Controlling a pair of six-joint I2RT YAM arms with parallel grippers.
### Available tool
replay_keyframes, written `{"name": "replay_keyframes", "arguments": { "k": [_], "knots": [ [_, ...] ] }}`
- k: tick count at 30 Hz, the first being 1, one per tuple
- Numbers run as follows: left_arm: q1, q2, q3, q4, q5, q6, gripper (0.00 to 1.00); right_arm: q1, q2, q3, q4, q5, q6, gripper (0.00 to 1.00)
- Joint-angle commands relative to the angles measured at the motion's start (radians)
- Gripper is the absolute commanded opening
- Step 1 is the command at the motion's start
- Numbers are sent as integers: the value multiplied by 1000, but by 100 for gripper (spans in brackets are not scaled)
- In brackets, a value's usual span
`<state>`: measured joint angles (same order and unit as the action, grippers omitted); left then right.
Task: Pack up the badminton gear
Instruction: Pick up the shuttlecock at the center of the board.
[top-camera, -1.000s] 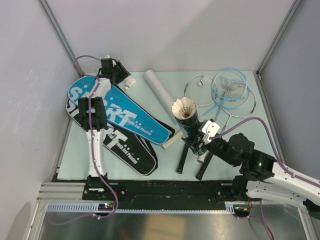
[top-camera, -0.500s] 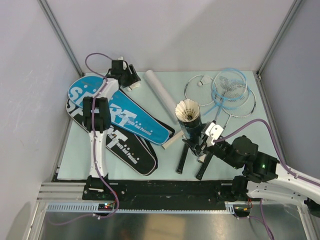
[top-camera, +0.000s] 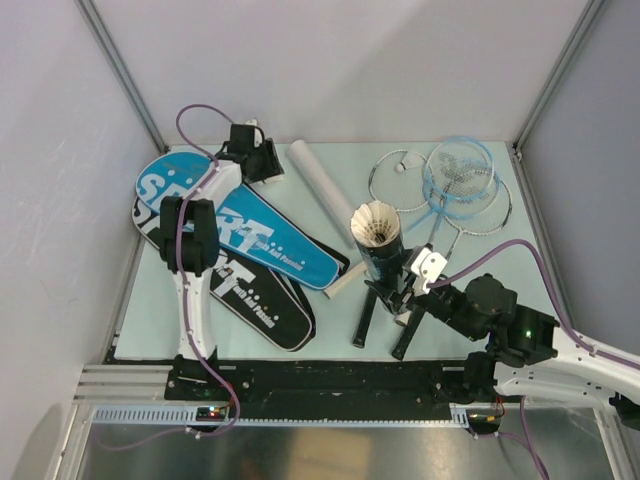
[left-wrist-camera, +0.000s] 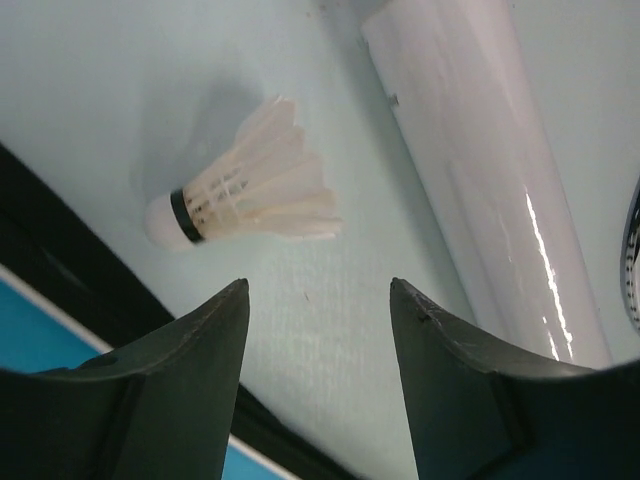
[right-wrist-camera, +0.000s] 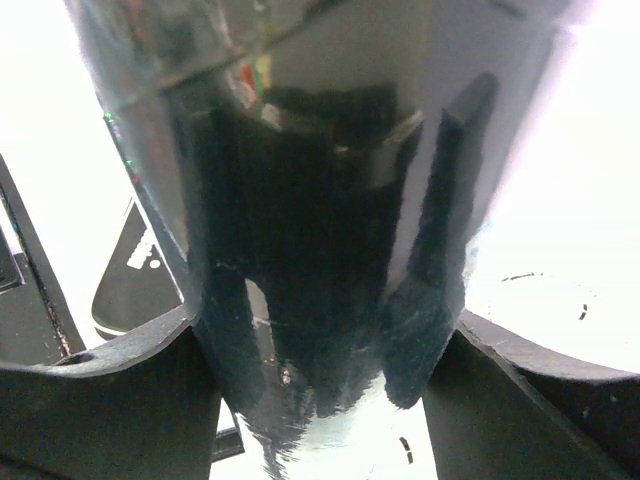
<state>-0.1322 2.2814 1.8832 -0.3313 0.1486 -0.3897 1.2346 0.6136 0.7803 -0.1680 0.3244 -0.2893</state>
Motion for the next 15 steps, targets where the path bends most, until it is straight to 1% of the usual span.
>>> {"name": "replay_keyframes", "arguments": {
  "k": [1, 5, 7, 15],
  "knots": [
    [-58, -170, -64, 2, -167, 55, 64, 9, -21, 56, 38, 29, -13, 28],
    [-87, -189, -67, -11, -368, 16, 63, 11, -19, 56, 34, 32, -22, 28],
    [-97, -176, -44, -18, -439, 2, 61, 11, -19, 56, 33, 34, -25, 28],
    [-144, -45, 125, -65, -574, 38, 60, 14, -36, 53, 12, 35, -36, 28]
  ]
}}
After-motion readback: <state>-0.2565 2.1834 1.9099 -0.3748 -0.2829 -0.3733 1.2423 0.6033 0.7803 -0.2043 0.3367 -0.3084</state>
